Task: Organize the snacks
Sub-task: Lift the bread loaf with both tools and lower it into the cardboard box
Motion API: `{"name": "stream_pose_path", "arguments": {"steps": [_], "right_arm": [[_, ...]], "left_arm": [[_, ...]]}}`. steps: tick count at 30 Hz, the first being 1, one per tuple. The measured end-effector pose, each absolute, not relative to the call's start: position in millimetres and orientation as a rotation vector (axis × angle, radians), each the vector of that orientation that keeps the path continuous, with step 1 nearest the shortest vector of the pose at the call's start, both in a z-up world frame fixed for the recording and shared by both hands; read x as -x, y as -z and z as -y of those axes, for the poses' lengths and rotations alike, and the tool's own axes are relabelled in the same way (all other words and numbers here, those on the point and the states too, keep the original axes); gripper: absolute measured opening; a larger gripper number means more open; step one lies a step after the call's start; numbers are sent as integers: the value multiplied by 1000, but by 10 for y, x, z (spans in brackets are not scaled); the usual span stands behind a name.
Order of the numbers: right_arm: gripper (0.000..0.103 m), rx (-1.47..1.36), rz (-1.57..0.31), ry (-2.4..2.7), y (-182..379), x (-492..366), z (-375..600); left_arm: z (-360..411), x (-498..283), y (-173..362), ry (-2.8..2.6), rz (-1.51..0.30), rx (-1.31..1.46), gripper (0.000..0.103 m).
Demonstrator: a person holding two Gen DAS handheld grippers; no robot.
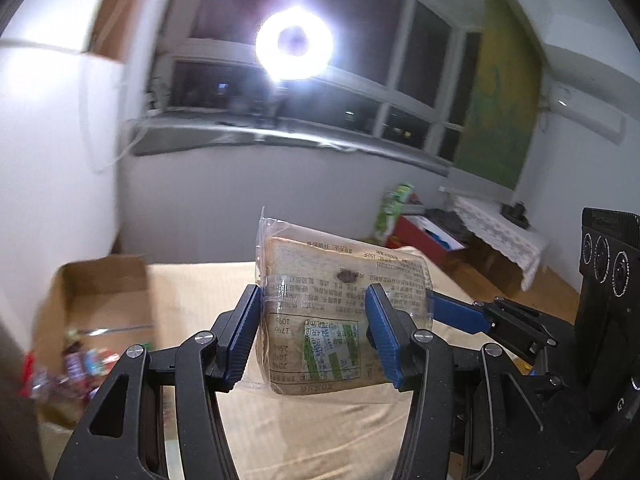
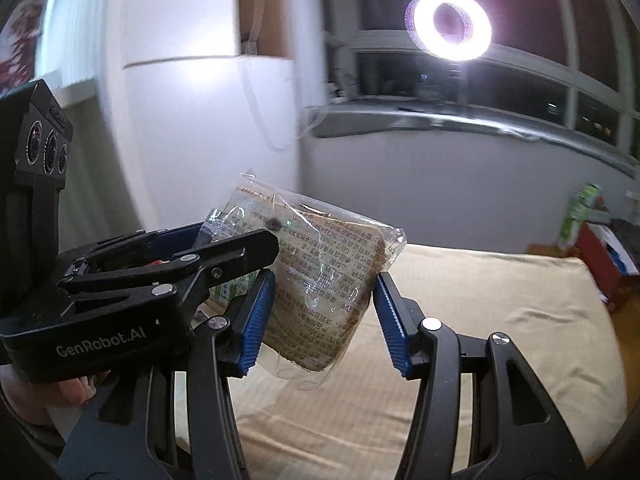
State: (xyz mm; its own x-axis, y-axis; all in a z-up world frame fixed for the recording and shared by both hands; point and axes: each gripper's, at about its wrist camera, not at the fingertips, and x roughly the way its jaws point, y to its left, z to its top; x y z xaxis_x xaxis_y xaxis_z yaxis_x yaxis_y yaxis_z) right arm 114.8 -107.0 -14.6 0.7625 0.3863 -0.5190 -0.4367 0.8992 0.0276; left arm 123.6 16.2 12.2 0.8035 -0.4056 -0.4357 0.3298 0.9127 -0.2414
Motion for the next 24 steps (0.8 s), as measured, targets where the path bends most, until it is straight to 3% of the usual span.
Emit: {"name": "stream_pose_path", "arguments": {"steps": [10, 24], "right_arm": [[53, 139, -545, -619, 264, -1231, 104], [53, 132, -631, -659, 718, -1561, -130]], "left_arm": [[-1218, -1082, -56, 188, -491, 189, 51], [-1502, -1313, 291, 140, -545, 211, 51]]}}
